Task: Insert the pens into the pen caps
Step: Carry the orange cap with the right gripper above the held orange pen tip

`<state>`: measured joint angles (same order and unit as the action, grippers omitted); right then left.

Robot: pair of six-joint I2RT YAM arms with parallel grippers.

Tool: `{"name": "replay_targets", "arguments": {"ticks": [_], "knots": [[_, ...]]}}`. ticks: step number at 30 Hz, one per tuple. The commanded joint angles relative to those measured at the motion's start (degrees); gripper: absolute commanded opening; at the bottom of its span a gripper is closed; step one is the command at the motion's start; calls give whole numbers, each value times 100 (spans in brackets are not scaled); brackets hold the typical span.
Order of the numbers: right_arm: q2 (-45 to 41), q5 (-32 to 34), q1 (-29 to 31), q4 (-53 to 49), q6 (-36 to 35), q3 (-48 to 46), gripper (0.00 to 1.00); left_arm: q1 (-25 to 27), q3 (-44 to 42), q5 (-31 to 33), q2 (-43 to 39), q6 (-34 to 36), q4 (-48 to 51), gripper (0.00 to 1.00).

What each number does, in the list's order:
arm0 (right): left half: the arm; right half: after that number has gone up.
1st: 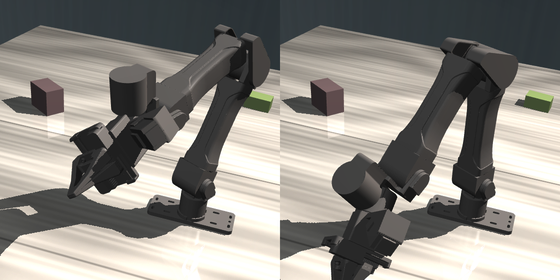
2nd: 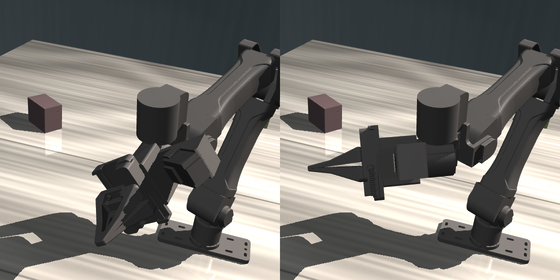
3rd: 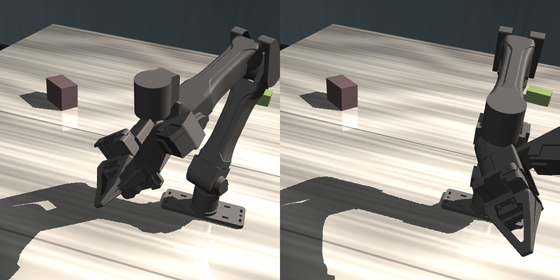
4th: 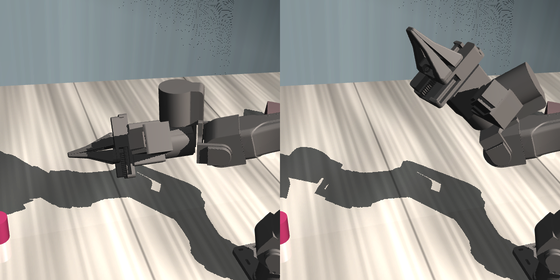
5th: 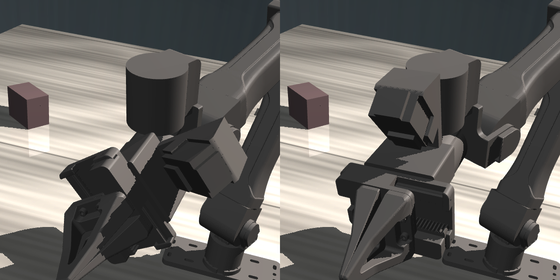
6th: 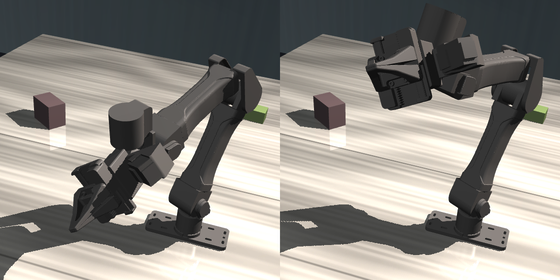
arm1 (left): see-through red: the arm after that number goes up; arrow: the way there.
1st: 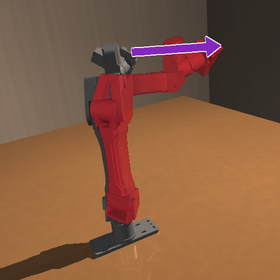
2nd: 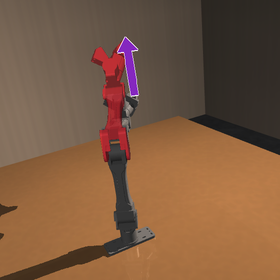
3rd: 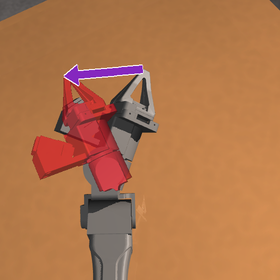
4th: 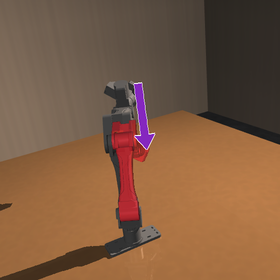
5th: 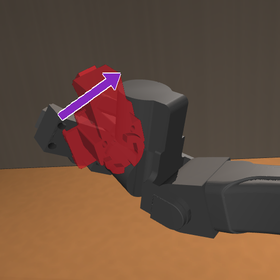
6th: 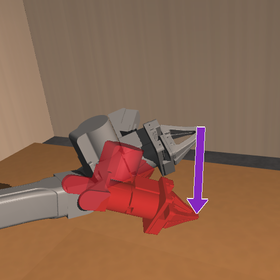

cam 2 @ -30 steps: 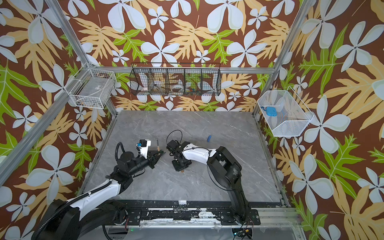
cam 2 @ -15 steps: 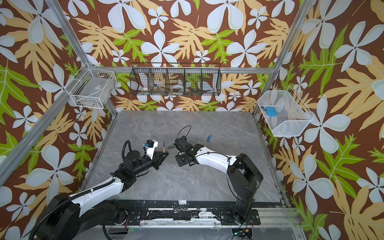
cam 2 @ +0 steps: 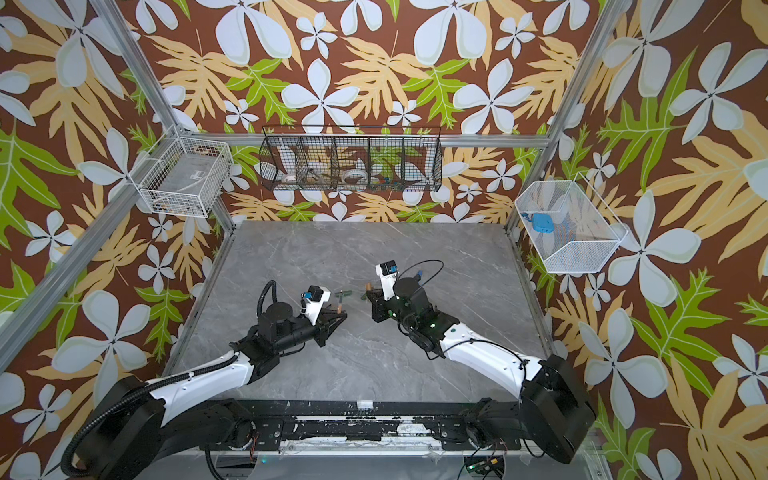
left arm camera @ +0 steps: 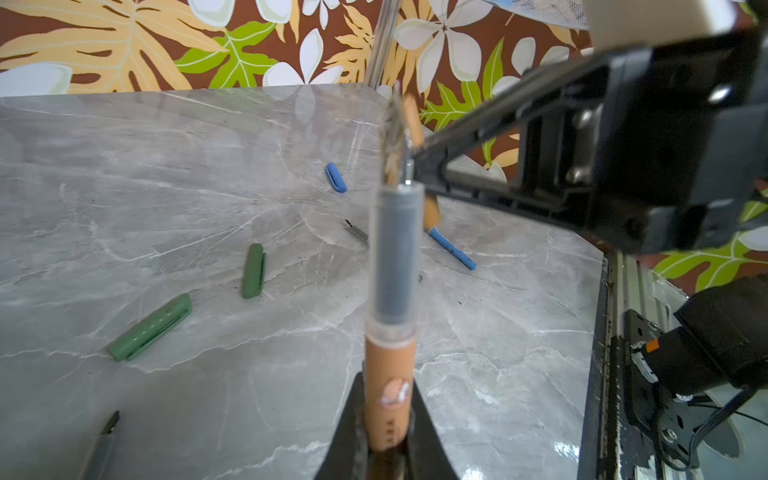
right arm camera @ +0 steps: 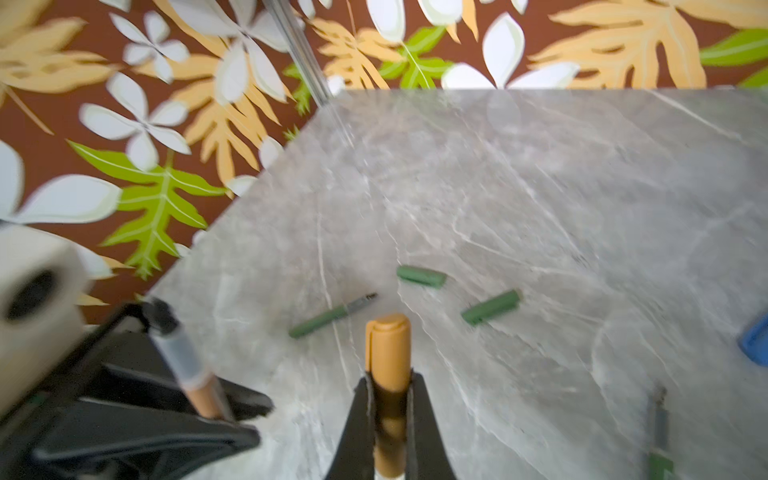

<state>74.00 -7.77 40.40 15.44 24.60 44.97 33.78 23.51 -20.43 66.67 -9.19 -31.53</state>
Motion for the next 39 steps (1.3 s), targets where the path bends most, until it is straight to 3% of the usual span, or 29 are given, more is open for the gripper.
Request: {"name": "replay_targets", "arguments": {"ticks": [1,8,19,23,39], "knots": [[-162,-639,-6,1077,-52,-40,4,40,-7,-15,-31,128,-173,0],[-501,-958,-6,1978,-13,-362,5,67,-330,-19,-375,94,-612,0],[270,-2030,19,2047,-55,387,5,67,-308,32,-471,91,-527,0],[501,-2019,151,1629,-346,647,5,67,-250,73,-454,133,-386,0],[640,-1923,189,1655,-403,645,5,67,-234,45,-427,111,-406,0]]}}
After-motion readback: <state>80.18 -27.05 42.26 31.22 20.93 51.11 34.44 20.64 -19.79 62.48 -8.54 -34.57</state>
